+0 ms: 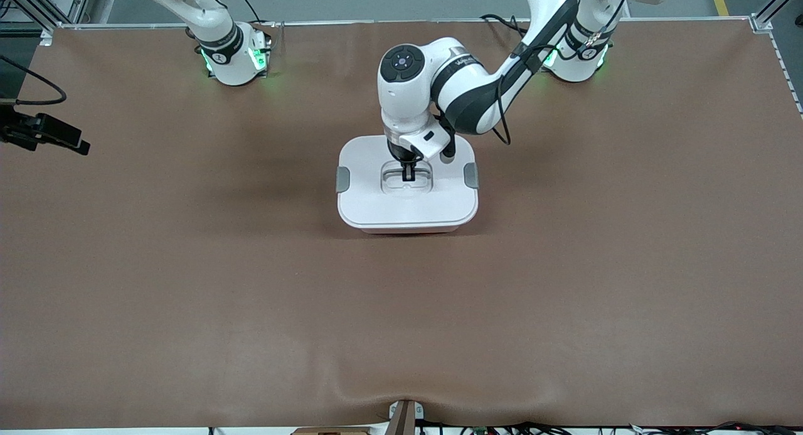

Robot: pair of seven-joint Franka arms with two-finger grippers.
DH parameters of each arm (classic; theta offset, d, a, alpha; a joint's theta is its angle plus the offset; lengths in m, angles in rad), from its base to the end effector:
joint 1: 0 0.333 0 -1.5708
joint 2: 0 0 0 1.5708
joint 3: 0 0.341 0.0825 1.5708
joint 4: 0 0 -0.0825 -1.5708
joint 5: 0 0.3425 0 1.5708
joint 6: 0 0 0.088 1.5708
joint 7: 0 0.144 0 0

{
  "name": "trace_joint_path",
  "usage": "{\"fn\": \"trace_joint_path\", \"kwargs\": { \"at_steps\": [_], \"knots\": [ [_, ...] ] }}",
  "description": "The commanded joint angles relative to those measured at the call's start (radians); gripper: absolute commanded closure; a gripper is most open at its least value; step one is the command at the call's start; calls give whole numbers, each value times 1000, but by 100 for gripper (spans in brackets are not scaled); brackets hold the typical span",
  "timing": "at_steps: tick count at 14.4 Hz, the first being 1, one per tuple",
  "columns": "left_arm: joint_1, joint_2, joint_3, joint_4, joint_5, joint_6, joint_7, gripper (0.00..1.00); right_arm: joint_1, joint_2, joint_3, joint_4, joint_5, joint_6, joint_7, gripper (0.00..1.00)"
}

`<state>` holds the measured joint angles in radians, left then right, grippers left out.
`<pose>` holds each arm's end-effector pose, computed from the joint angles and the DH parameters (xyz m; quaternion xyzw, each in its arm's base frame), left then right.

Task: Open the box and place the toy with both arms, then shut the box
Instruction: 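Lower the lid onto the box and open the left gripper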

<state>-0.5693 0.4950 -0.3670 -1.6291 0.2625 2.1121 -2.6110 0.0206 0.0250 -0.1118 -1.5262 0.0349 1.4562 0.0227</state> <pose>0.4296 -0.4971 0.3560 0.7020 0.7115 0.0246 0.0185 0.5042 -0.0399 0.6095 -0.9972 0.0557 0.0468 0.0176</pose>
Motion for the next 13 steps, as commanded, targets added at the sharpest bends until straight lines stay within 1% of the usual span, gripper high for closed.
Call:
{"fn": "trace_joint_path", "kwargs": {
  "at_steps": [1, 8, 9, 10, 11, 13],
  "knots": [
    [6, 13, 3, 11, 26, 2, -3, 100, -13, -2, 12, 14, -13, -11, 11, 0],
    [6, 11, 3, 14, 29, -9, 3, 99, -13, -2, 12, 14, -13, -8, 11, 0],
    [11, 5, 3, 20, 27, -9, 14, 63, -13, -2, 12, 14, -13, -8, 11, 0],
    [9, 2, 5, 23, 23, -10, 20, 16, -13, -2, 12, 14, -13, -8, 11, 0],
    [9, -9, 5, 23, 24, -14, 22, 0, -13, -2, 12, 14, -13, -8, 11, 0],
    [11, -27, 5, 37, 21, -39, 46, 0, -13, -2, 12, 14, -13, -8, 11, 0]
  ]
}}
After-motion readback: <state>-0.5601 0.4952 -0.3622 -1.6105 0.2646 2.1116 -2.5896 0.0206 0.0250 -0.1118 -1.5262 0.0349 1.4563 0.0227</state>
